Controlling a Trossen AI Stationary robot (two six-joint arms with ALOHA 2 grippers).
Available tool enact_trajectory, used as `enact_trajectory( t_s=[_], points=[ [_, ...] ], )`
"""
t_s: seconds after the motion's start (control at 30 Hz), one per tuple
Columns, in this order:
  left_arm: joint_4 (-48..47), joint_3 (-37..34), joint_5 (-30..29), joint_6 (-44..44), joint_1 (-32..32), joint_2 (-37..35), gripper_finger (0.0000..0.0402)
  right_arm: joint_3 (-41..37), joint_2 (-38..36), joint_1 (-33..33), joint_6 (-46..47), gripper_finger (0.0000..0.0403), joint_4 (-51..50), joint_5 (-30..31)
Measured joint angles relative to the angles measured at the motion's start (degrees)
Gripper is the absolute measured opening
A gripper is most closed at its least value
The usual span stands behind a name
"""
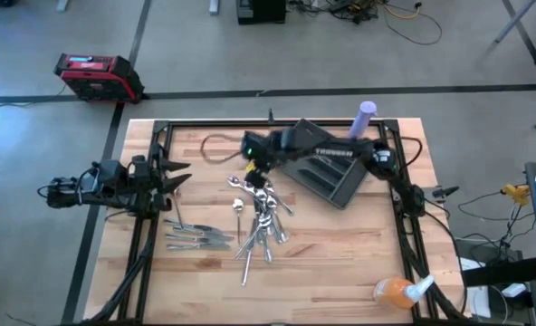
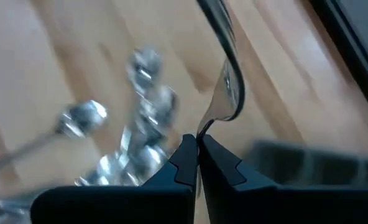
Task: Sort silverware
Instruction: Put the fork into the top left compartment of the silverware tray
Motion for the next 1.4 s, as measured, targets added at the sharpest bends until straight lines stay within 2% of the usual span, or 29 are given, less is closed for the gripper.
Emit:
enact_trajectory(
  t_s=[0.13, 0.37, 0.43, 0.6, 0.67, 0.8, 1.07, 1.3, 1.4],
  points=[
    [1.30, -0.34, -0.84, 1.65, 0.00, 0.47, 0.0119, -0.06, -2.12, -4.61, -3.13, 0.0000, -8.41, -5.86],
    [3.22, -0.87, -0.93, 3.77, 0.00, 1.82, 0.0119, -0.21, -3.16, -14.10, -9.80, 0.0000, -27.44, -6.18],
    [4.50, -0.98, -0.91, 4.03, 0.00, 2.39, 0.0119, -0.64, -2.78, -17.07, -11.48, 0.0000, -29.45, -6.88],
    [5.17, -1.09, -0.91, 4.06, 0.00, 4.02, 0.0119, -4.22, -0.99, -23.46, -21.38, 0.0000, -29.21, -14.85],
    [5.21, -1.09, -0.91, 4.00, 0.00, 4.68, 0.0119, -5.39, -0.42, -25.45, -24.50, 0.0000, -29.12, -15.75],
    [5.65, -1.09, -0.91, 3.79, 0.00, 5.80, 0.0119, -8.06, 1.02, -28.69, -29.53, 0.0000, -28.74, -15.13],
    [8.29, -1.10, -0.91, 4.45, -0.01, 7.09, 0.0119, -8.46, 1.20, -32.30, -29.30, 0.0000, -29.96, -14.38],
    [9.82, -1.11, -1.82, 4.66, 0.00, 7.29, 0.0119, -6.14, 1.11, -33.08, -29.83, 0.0000, -30.17, -0.29],
    [9.81, -1.10, -3.58, 4.70, 0.00, 7.29, 0.0119, -3.14, 0.97, -33.03, -29.93, 0.0000, -30.05, -1.03]
  ],
)
